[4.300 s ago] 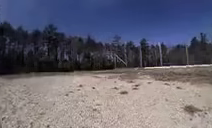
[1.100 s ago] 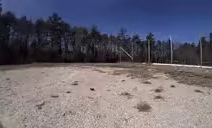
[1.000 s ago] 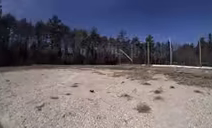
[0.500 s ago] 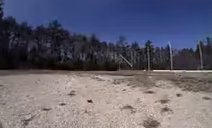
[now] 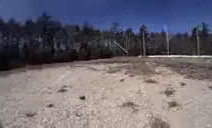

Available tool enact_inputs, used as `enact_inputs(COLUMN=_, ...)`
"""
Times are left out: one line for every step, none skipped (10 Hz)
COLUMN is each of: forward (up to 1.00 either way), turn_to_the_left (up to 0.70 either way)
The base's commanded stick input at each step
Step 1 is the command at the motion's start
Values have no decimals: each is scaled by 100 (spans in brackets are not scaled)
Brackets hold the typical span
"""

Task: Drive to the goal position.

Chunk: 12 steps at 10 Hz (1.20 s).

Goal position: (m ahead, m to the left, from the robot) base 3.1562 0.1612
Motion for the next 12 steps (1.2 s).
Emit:
enact_inputs(forward=70, turn_to_the_left=0)
enact_inputs(forward=70, turn_to_the_left=0)
enact_inputs(forward=70, turn_to_the_left=0)
enact_inputs(forward=70, turn_to_the_left=0)
enact_inputs(forward=70, turn_to_the_left=0)
enact_inputs(forward=70, turn_to_the_left=0)
enact_inputs(forward=70, turn_to_the_left=0)
enact_inputs(forward=70, turn_to_the_left=0)
enact_inputs(forward=70, turn_to_the_left=0)
enact_inputs(forward=70, turn_to_the_left=0)
enact_inputs(forward=70, turn_to_the_left=0)
enact_inputs(forward=70, turn_to_the_left=0)
